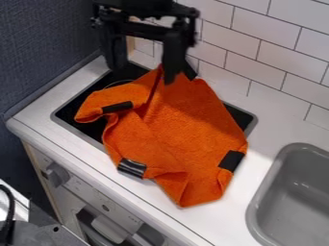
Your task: Unfold the cloth from right to left
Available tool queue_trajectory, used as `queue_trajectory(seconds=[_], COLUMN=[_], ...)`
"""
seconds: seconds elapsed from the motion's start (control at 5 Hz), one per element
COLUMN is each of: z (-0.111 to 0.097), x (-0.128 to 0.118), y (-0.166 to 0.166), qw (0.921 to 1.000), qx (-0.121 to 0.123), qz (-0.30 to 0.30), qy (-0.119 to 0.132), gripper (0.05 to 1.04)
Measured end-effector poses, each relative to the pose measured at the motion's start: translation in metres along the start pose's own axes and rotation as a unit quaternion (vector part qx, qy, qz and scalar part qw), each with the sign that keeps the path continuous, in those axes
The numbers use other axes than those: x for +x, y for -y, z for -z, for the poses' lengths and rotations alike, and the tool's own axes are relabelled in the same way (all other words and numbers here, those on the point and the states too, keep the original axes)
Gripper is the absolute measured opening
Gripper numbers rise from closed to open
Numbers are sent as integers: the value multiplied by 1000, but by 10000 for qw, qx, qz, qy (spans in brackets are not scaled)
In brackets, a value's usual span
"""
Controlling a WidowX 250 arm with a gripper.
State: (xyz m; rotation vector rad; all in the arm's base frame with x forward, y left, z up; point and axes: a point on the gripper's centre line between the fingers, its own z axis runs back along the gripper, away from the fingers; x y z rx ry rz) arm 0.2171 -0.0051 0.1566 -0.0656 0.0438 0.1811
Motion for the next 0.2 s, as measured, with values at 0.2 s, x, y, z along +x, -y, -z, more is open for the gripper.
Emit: queue_trajectory(seconds=[0.2], z=[6], x=[-2], y=[11], qw=[9992], qx=[54], qz=[353], qy=[-165], gripper=[1000])
